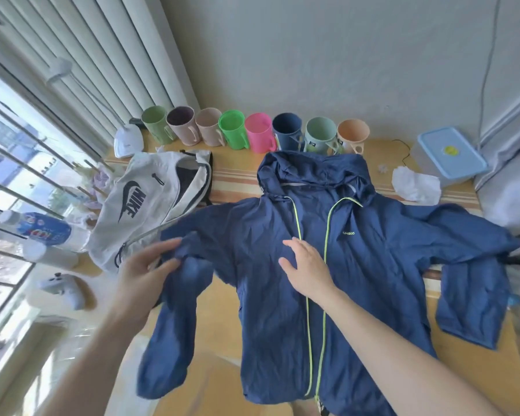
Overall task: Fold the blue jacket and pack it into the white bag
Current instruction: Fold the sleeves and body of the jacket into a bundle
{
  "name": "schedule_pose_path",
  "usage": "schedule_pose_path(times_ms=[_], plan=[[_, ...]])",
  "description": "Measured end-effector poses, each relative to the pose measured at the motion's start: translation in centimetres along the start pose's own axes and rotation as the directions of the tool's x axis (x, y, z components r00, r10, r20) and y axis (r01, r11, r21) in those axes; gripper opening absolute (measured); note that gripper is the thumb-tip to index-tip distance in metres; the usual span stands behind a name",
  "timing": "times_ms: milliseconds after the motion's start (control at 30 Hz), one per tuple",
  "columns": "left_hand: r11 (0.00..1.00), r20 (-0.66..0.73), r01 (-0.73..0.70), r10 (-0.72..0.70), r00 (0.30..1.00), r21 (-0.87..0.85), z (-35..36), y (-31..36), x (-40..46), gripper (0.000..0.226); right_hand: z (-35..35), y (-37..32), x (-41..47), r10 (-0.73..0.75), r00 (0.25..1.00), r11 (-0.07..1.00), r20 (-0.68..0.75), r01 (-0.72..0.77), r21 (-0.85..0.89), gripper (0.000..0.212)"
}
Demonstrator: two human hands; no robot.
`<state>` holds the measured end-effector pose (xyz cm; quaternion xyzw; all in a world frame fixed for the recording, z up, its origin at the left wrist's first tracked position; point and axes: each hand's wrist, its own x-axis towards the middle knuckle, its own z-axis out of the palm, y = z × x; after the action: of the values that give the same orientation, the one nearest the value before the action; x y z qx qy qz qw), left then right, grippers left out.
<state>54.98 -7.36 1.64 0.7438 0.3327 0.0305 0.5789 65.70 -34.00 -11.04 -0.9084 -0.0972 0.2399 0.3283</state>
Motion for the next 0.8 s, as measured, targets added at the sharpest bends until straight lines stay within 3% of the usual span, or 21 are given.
schedule_pose_path(times_ms=[67,167,233,300,333,400,467,533,567,633,667,733,800], plan=[[0.986,0.052,0.027,-0.019,0.998,-0.166,2.2,4.3,0.8,0.035,-1.8,-1.0,-2.0,0.086,0.995,0.925,0.043,-0.096,0.367,0.041],[0.937,0.18,0.121,-0.063,0.982,-0.327,8.7,8.4,1.9,0.032,-4.8,-1.5,-4.7,0.126,0.948,0.546,0.293,-0.313,0.777,0.041],[0.921,0.301,0.183,-0.076,0.951,-0.345,14.1,9.2,2.1,0.035,-6.7,-0.2,-5.3,0.139,0.918,0.232,0.371,-0.394,0.889,0.054],[0.866,0.471,0.324,-0.119,0.874,-0.382,19.2,8.4,1.9,0.031,-8.2,2.5,-5.5,0.194,0.897,-0.037,0.398,-0.398,0.917,0.068],[0.834,0.566,0.407,-0.144,0.812,-0.372,21.2,7.5,1.9,0.03,-8.9,4.1,-5.5,0.238,0.883,-0.121,0.405,-0.387,0.914,0.074],[0.867,0.661,0.42,-0.151,0.735,-0.268,23.9,5.9,1.6,0.048,-10.1,7.1,-5.5,0.319,0.854,-0.189,0.41,-0.367,0.911,0.081],[0.96,0.596,0.255,-0.141,0.791,-0.112,24.8,3.5,2.1,0.066,-10.8,9.4,-5.6,0.428,0.827,-0.105,0.365,-0.356,0.929,0.083],[0.985,0.317,-0.011,-0.044,0.948,0.171,24.2,0.9,2.8,0.05,-11.1,10.6,-5.8,0.525,0.813,0.121,0.253,-0.365,0.923,0.093],[0.918,0.141,-0.098,0.047,0.989,0.383,23.6,-0.2,3.2,0.041,-11.0,10.6,-6.1,0.54,0.821,0.274,0.185,-0.38,0.884,0.104],[0.747,-0.088,-0.05,0.144,0.986,0.663,22.1,-2.8,4.2,0.033,-10.3,9.7,-6.9,0.499,0.865,0.577,0.06,-0.382,0.722,0.114],[0.688,-0.133,0.0,0.141,0.981,0.726,21.5,-4.0,4.8,0.036,-9.5,9.1,-7.1,0.44,0.897,0.706,0.024,-0.363,0.609,0.108],[0.62,-0.086,0.043,0.04,0.995,0.783,20.6,-6.1,5.4,0.051,-7.0,7.9,-6.8,0.295,0.955,0.932,0.01,-0.29,0.215,0.095],[0.621,0.017,0.028,-0.067,0.998,0.784,20.0,-7.8,5.8,0.074,-4.7,7.6,-5.9,0.198,0.98,0.975,0.027,-0.194,-0.111,0.075]])
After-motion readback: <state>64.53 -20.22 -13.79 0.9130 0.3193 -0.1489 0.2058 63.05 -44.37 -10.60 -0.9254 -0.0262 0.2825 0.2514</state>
